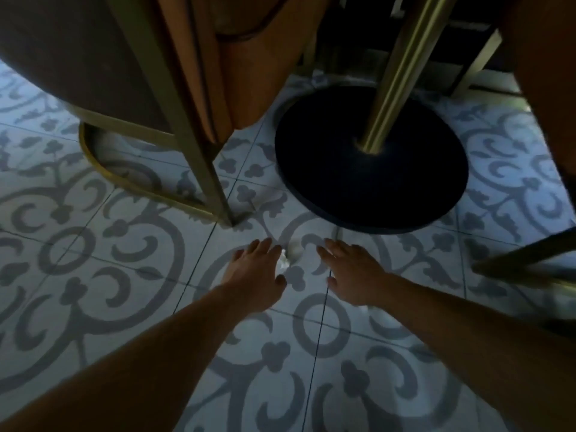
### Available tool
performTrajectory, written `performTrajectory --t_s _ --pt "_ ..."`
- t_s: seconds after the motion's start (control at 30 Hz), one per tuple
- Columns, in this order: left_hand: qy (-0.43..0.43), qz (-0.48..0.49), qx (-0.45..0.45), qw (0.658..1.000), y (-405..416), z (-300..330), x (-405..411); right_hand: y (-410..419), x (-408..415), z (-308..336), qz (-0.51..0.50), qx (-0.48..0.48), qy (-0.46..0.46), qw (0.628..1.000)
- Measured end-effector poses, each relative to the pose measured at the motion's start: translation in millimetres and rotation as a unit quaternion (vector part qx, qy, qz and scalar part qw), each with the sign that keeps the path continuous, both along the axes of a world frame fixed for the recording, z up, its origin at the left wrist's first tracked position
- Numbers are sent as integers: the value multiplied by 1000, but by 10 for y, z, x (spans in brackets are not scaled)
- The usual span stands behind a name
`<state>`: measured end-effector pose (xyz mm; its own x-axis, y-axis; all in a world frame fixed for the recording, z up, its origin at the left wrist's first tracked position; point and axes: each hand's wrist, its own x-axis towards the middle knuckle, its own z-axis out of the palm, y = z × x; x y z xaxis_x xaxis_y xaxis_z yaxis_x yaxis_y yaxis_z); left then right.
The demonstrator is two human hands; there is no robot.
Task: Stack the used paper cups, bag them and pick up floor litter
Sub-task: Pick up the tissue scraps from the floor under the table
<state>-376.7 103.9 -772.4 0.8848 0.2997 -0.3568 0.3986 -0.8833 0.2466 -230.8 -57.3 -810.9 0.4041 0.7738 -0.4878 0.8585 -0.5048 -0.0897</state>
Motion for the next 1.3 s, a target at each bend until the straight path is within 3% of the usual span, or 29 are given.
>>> performTrajectory --t_s 0.27,0.43,0.67,1.3 --pt "41 -37 1 998 182 -348 135 -119 318 -136 18 -23 -23 999" --pt "65 -31 -5 997 203 -325 17 -347 323 43 -28 -39 -25 999" --pt "114 -69 -13 991 83 -475 73 -467 223 -34 -16 -91 32 995" --pt "188 -32 -15 982 75 -864 273 -599 15 -283 -42 -110 141 983"
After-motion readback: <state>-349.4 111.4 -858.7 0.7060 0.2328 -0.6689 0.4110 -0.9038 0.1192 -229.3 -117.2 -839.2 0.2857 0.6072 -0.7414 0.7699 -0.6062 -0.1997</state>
